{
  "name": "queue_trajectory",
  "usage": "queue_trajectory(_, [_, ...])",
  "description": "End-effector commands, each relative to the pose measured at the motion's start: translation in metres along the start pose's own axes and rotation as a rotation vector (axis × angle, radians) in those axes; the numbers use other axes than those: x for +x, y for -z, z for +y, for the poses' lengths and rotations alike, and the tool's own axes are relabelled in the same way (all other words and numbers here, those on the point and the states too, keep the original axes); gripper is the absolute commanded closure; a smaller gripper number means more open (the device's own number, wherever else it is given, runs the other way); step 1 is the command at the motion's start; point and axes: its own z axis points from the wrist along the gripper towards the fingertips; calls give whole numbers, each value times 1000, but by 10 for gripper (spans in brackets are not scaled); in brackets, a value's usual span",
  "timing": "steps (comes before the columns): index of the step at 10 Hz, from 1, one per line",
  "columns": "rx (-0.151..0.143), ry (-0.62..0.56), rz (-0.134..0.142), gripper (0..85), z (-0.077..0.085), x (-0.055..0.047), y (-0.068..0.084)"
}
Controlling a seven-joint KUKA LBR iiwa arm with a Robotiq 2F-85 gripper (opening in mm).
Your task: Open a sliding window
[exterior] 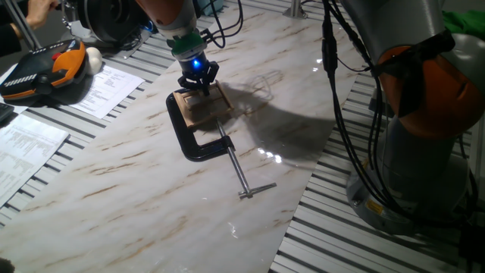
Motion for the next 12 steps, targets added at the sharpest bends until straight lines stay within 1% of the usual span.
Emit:
queue_trajectory(1, [-2,0,1,850,0,0,0])
queue_trajectory(4, [-5,0,2,850,1,0,0])
queue_trajectory(5, [-8,2,6,850,2,0,-1])
queue_trajectory(12, [-5,5,4,850,4,0,0])
